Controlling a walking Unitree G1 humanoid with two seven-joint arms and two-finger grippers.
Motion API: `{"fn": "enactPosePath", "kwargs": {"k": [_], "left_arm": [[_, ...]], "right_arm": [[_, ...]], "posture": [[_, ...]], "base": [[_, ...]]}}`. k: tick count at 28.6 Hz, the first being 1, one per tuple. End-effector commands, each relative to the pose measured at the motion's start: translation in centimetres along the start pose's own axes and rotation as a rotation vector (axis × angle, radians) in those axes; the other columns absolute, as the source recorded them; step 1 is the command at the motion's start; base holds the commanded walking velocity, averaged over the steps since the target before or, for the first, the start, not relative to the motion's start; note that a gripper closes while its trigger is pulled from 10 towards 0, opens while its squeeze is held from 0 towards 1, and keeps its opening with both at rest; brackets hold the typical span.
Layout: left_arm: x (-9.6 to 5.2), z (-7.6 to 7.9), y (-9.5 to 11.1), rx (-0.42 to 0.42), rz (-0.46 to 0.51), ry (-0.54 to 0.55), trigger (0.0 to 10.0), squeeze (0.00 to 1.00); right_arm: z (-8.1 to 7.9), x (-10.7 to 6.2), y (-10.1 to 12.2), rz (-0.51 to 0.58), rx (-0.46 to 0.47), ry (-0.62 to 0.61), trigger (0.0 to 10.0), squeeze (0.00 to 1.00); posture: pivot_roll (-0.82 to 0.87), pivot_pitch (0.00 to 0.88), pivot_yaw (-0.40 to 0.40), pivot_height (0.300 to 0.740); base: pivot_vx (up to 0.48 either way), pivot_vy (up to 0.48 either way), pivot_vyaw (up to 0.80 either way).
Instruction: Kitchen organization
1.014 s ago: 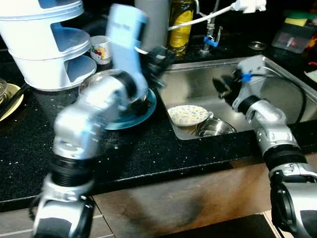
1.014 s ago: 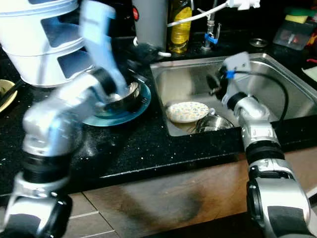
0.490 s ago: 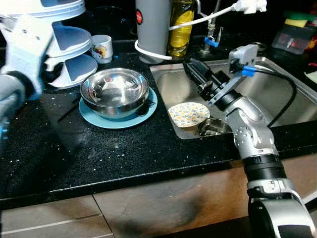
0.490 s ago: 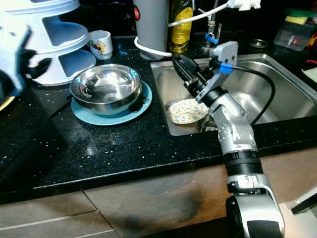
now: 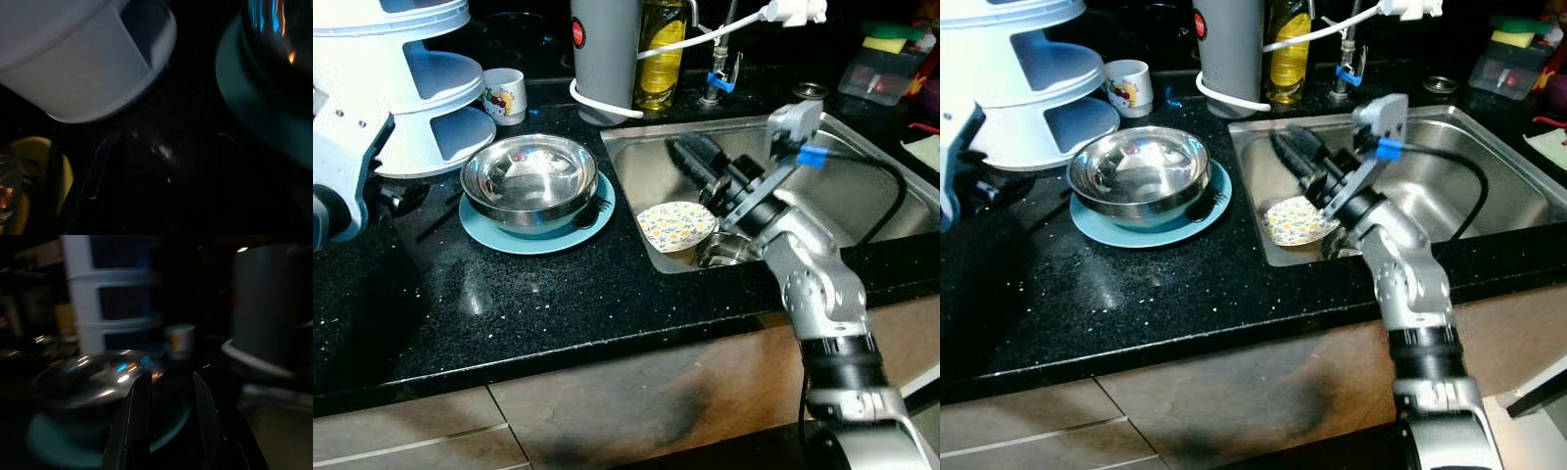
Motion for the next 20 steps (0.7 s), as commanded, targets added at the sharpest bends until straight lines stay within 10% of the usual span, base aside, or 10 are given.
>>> {"fn": "enactPosePath", "kwargs": {"k": [1,20], "left_arm": [[0.3,0.2,-1.5,0.010,-0.034,-0.024,10.0,0.00],[3.9,-0.8,-2.9,-0.007,-0.002,-0.170,10.0,0.00]], "right_arm": [[-0.9,0.1,-0.3,-0.010,0.016,0.022,10.0,0.00],[-1.7,-0.6,-0.8,-0.069,0.046,-0.001,10.0,0.00]], "posture": [[0.04,0.236,-0.034,0.740],[0.01,0.272,-0.016,0.740]], "base": [[0.000,0.000,0.00],[0.000,0.000,0.00]]}}
Point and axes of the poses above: a point about 5 cm out from each wrist's last joint towards the gripper, its own x axis pointing out of the wrist towards the gripper, its own y axis along the axis of the wrist's last joint, z = x × y, the point moved 1 cm from there along x, pointing out of the wrist towards the gripper, and after that the axes turned 1 degree about x, right-handed, at the moved point
